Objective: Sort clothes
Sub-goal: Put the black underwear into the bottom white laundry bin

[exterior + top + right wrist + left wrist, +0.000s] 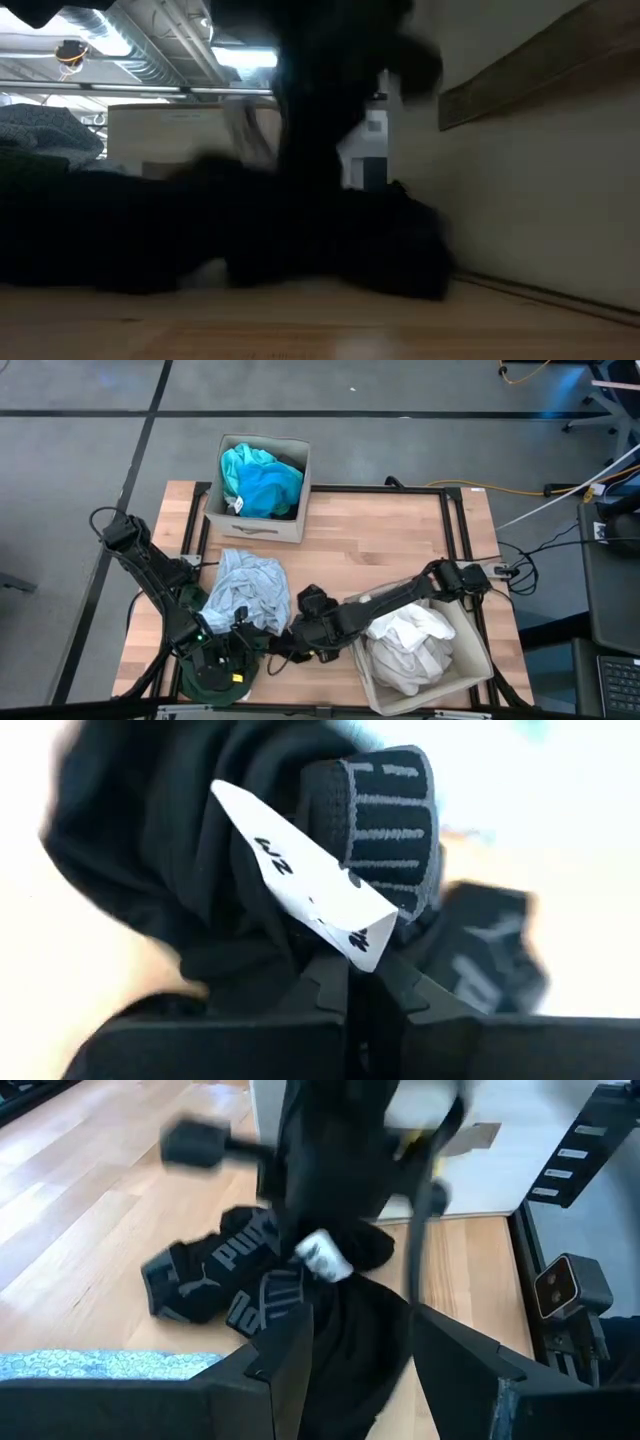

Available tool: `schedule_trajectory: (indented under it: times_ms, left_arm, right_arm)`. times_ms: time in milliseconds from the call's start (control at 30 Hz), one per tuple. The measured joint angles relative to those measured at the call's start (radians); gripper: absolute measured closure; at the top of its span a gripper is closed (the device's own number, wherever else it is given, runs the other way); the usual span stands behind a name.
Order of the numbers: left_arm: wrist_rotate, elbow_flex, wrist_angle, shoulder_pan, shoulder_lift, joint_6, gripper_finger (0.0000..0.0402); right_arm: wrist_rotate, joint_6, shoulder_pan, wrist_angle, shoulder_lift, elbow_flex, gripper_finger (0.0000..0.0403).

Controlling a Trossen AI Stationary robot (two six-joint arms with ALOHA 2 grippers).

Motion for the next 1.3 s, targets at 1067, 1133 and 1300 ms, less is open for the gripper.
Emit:
schedule_trajectory:
  times_ms: [1067, 1133, 1300]
  left_arm:
    - [0.001, 0.000, -0.004, 0.000, 0.000, 0.011, 0.0245]
    - [0.001, 0.000, -0.004, 0.000, 0.000, 0.011, 0.0245]
    - [0.001, 0.000, -0.004, 0.000, 0.000, 0.011, 0.0245]
  right_arm:
    - [0.394, 0.224, 0.179, -0.495, -0.459, 0.322, 0.0381]
    - [0.407, 0.288, 0.209, -0.561, -0.486, 0.345, 0.0381]
    - [0.379, 0.498, 0.284, -0.723, -0.564, 0.379, 0.0380]
